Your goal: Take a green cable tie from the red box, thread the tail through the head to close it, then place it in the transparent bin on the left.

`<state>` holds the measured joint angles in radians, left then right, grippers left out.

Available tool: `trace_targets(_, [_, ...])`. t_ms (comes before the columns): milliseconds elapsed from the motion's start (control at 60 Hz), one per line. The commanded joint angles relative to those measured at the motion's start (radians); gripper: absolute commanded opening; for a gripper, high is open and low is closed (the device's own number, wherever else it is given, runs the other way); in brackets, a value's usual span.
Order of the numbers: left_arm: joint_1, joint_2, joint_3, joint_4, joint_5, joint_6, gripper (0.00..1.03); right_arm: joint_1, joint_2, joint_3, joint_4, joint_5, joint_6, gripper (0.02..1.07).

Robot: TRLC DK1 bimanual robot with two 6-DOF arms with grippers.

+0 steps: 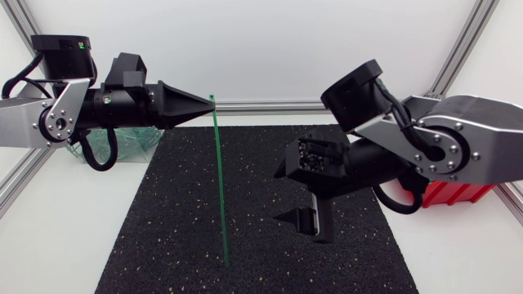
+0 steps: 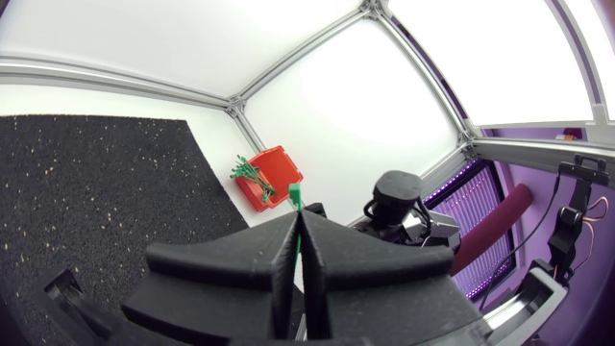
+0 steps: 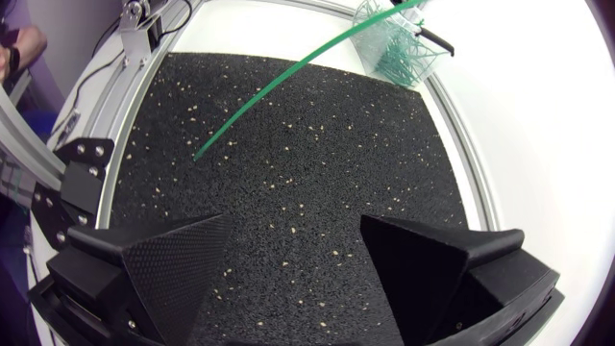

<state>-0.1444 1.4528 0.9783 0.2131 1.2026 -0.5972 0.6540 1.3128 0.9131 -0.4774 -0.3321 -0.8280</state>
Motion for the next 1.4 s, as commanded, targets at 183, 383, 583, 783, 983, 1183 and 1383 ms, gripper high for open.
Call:
trace_targets(183, [0.062, -0.019, 0.026, -0.133, -0.034, -0.007, 0.03, 0.165, -0.115, -0.135, 0.138, 0.271, -0.158, 1.02])
trace_targets(383, [0.034, 0.011, 0.1, -0.403, -0.061, 0.197, 0.03, 0.228, -0.135, -0.152, 0.224, 0.406, -0.252, 1.02])
trace_targets(583, [0.019, 0.06, 0.165, -0.58, -0.064, 0.358, 0.03, 0.259, -0.116, -0.178, 0.289, 0.466, -0.344, 1.02])
trace_targets(783, [0.051, 0.144, 0.217, -0.586, -0.017, 0.364, 0.03, 0.297, -0.11, -0.215, 0.387, 0.533, -0.439, 1.02])
trace_targets(983, [0.055, 0.179, 0.261, -0.603, 0.018, 0.37, 0.03, 0.34, -0.101, -0.28, 0.53, 0.584, -0.577, 1.02])
trace_targets(1183, [0.055, 0.212, 0.29, -0.629, 0.023, 0.382, 0.03, 0.375, -0.083, -0.287, 0.611, 0.551, -0.646, 1.02])
trace_targets(1383, [0.048, 0.215, 0.298, -0.659, 0.025, 0.401, 0.03, 0.394, -0.047, -0.287, 0.681, 0.504, -0.723, 1.02])
